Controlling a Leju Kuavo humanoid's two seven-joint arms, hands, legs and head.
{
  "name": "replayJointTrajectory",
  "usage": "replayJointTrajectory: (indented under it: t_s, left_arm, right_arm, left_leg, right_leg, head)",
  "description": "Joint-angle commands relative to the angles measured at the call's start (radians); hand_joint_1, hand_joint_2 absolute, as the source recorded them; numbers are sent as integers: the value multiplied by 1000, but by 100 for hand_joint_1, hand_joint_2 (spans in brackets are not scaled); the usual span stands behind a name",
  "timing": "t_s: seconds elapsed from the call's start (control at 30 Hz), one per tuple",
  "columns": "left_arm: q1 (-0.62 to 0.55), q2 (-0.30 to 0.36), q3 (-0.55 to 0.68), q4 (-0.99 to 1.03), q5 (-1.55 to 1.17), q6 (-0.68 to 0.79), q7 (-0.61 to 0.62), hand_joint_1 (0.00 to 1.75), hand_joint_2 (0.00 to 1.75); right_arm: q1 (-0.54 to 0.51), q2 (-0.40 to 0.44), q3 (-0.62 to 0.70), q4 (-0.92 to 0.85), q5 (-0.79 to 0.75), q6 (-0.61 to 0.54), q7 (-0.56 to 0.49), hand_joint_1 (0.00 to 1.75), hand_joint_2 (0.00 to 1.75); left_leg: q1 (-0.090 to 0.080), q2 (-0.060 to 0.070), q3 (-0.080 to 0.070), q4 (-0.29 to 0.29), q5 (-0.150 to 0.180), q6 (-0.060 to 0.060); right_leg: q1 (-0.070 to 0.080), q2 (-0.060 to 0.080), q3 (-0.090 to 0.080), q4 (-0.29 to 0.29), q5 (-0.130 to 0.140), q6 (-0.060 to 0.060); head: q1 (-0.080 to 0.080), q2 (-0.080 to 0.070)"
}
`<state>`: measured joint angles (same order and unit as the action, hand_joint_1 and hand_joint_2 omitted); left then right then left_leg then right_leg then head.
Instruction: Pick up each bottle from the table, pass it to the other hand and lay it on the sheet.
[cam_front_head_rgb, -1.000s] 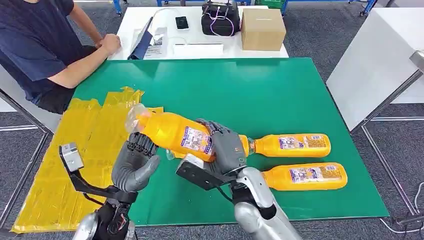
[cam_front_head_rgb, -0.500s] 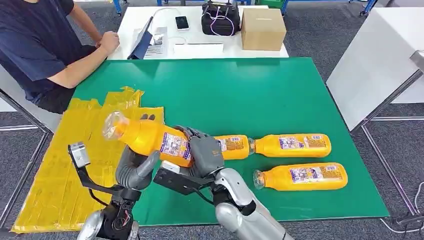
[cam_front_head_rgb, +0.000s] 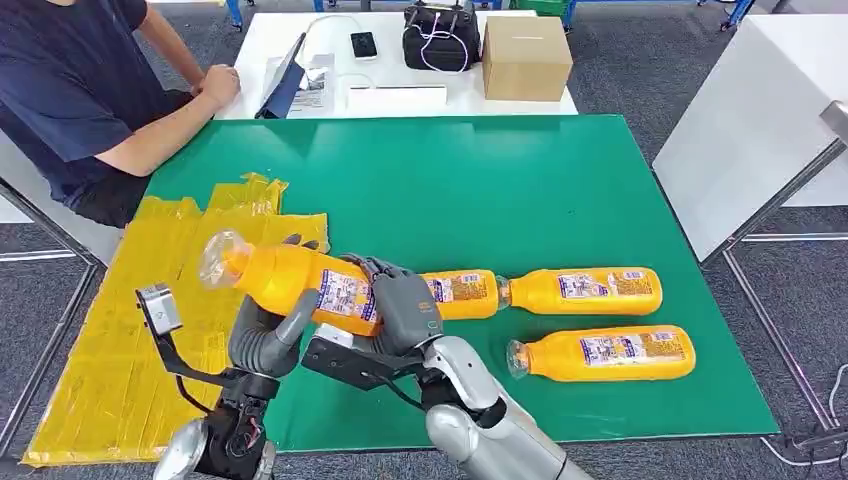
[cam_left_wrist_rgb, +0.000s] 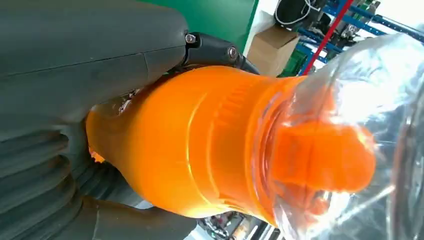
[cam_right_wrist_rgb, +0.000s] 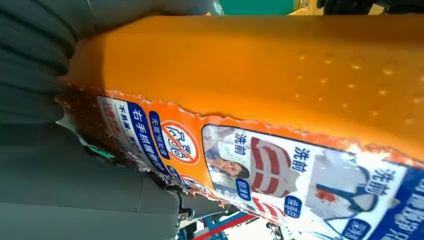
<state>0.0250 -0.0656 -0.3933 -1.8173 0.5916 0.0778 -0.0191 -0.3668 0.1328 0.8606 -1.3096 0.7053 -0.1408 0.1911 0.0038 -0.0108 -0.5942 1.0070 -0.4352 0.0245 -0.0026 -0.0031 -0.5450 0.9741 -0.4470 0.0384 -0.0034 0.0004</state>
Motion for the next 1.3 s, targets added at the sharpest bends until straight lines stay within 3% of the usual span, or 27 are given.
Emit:
replayJointTrajectory:
  t_s: [0.03, 0.2, 0.23, 0.27, 0.3, 0.4, 0.6, 0.73, 0.83, 0.97, 1.0, 1.03, 1.13, 1.3]
  left_arm:
    - [-64, 18, -74, 53, -27, -2, -15, 175, 175]
    - [-63, 18, -71, 49, -33, -2, -21, 175, 175]
    - [-63, 17, -67, 47, -39, -4, -26, 175, 175]
    - [-59, 20, -57, 35, -77, 4, -54, 175, 175]
    - [-54, 20, -34, 15, -147, 28, -91, 175, 175]
    - [-74, 3, 54, -53, -405, 99, -121, 175, 175]
    - [-74, -10, 68, -70, -412, 86, -87, 175, 175]
    - [-63, -13, 181, -14, -775, 182, -129, 175, 175]
    - [-51, -44, 290, -18, -947, 122, -101, 175, 175]
    - [-59, -31, 298, -15, -1284, 106, -30, 175, 175]
    - [-73, -24, 270, 2, -1468, 46, 41, 175, 175]
    - [-79, -27, 252, 26, -1523, -6, 65, 175, 175]
    - [-108, -51, 214, 125, -1571, -108, 121, 175, 175]
    - [-144, -50, 169, 289, -1630, -135, 170, 175, 175]
  right_arm:
    - [-43, -19, 23, 65, -12, 1, 18, 175, 175]
    - [-43, -21, 14, 65, -14, 1, 26, 175, 175]
    - [-43, -22, 8, 65, -12, 3, 37, 21, 175]
    - [-39, -34, -10, 55, 0, -4, 52, 0, 175]
    - [-35, -56, -33, 38, 40, 2, 81, 0, 0]
    - [-2, -97, -141, -46, 104, 48, 113, 0, 0]
    - [13, -88, -162, -82, 120, 87, 119, 0, 0]
    - [103, -129, -281, -114, 160, 102, 136, 0, 0]
    - [153, -131, -380, -157, 216, 151, 110, 0, 0]
    - [182, -132, -438, -170, 259, 200, 119, 0, 0]
    - [187, -128, -456, -164, 267, 213, 124, 0, 0]
    - [197, -131, -464, -151, 273, 217, 124, 0, 175]
    - [174, -123, -465, -84, 283, 247, 125, 0, 175]
    - [109, -97, -431, 22, 281, 285, 128, 0, 175]
  left_leg:
    - [1, -1, 1, 0, 0, -1]
    - [0, -1, 2, 0, 0, -1]
    - [0, -1, 2, 0, 0, -1]
    - [0, -1, 1, 0, 0, -1]
    - [0, -1, 2, 0, 0, -1]
    - [1, -2, 0, 0, 1, 0]
    - [0, -1, 0, 1, 0, 0]
    - [0, -3, 2, -1, 1, 0]
    - [0, -3, 2, -1, 1, 0]
    - [0, -2, 1, 0, 1, 0]
    - [0, -2, 2, 0, 0, 0]
    - [0, -2, 1, 0, 1, 0]
    - [0, -5, 3, -1, 2, -1]
    - [0, -1, 4, -2, 2, -1]
  right_leg:
    - [1, -2, 2, -1, 0, 0]
    - [0, -2, 2, -1, 0, 0]
    - [0, -2, 3, -1, -1, 0]
    - [0, -2, 2, -1, 0, 0]
    - [1, -2, 3, -1, -1, 0]
    - [1, -3, 1, 0, 0, 0]
    - [0, 0, 1, 0, 0, 0]
    - [0, -4, 3, -2, 0, 1]
    - [0, -3, 3, -2, 0, 0]
    - [0, -2, 3, -1, 0, 1]
    - [0, -2, 3, -1, 0, 1]
    - [0, -2, 2, -1, 0, 1]
    - [0, -6, 6, -3, 0, 1]
    - [0, -2, 4, -3, 2, 0]
  head:
    - [0, 0]
    - [0, 0]
    - [0, 0]
    - [0, 0]
    - [0, 0]
    - [0, 0]
    - [0, 0]
    - [0, 0]
    - [0, 0]
    - [0, 0]
    - [0, 0]
    - [0, 0]
    - [0, 0]
    - [0, 0]
